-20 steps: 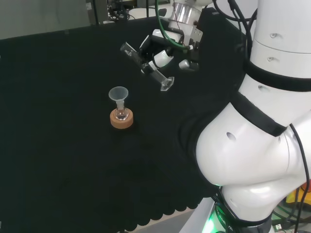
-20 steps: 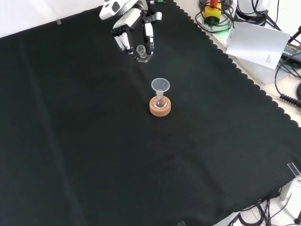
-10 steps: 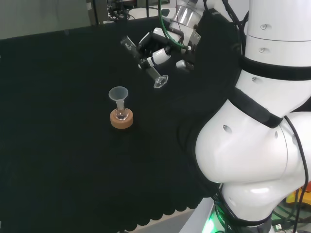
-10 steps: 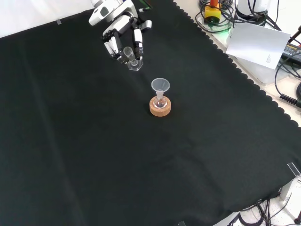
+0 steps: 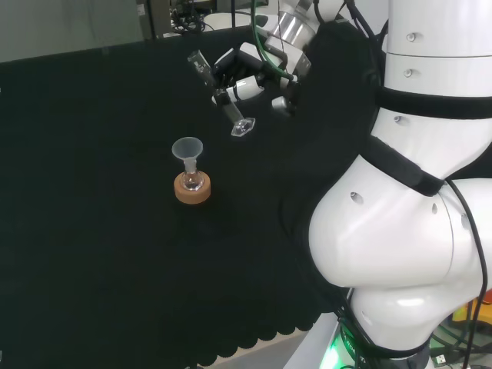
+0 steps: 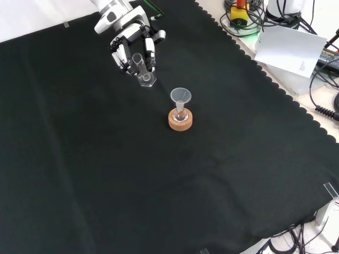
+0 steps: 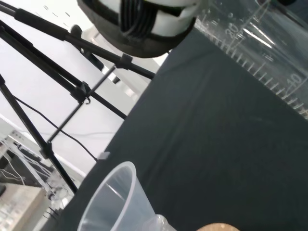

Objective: Put the graduated cylinder back on the table.

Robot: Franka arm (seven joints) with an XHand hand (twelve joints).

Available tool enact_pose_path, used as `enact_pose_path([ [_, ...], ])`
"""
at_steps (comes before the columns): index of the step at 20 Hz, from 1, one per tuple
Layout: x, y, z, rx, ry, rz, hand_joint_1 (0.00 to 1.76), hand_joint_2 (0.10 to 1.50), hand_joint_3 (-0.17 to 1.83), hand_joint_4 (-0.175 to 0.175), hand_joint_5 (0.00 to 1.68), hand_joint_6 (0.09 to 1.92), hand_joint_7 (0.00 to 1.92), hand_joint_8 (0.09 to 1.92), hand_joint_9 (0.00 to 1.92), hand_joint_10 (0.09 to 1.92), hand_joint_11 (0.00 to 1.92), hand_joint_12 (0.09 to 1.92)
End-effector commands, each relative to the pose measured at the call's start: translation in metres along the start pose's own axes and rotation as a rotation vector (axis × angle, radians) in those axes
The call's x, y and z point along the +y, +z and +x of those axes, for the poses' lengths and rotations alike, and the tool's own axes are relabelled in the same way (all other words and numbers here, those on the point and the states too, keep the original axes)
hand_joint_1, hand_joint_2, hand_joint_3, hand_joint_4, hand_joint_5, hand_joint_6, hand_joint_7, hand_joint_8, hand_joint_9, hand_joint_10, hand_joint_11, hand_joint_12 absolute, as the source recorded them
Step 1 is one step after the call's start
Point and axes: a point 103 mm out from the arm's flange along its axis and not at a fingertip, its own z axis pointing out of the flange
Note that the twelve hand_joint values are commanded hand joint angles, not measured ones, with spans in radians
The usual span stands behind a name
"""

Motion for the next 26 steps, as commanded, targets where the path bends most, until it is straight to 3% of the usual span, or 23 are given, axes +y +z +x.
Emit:
enact_pose_path([
  [1,0.008,0.018,-0.005,0.061,-0.05,-0.074,1.19,1.09,-0.17,-0.115,1.23,0.63,1.67,0.34,1.84,0.09,1.35,0.57],
  [9,0.017,0.032,-0.01,0.104,-0.127,-0.157,1.19,1.09,-0.17,-0.128,1.23,0.63,1.66,0.33,1.83,0.09,1.33,0.58],
  [15,0.018,0.04,-0.016,0.131,-0.178,-0.177,1.19,1.09,-0.17,-0.131,1.23,0.63,1.66,0.32,1.83,0.09,1.33,0.59],
  [21,0.024,0.05,-0.024,0.146,-0.199,-0.184,1.19,1.09,-0.17,-0.135,1.23,0.63,1.66,0.32,1.83,0.09,1.32,0.59],
  [26,0.025,0.057,-0.038,0.15,-0.187,-0.19,1.19,1.09,-0.17,-0.136,1.23,0.63,1.66,0.32,1.82,0.09,1.32,0.6],
])
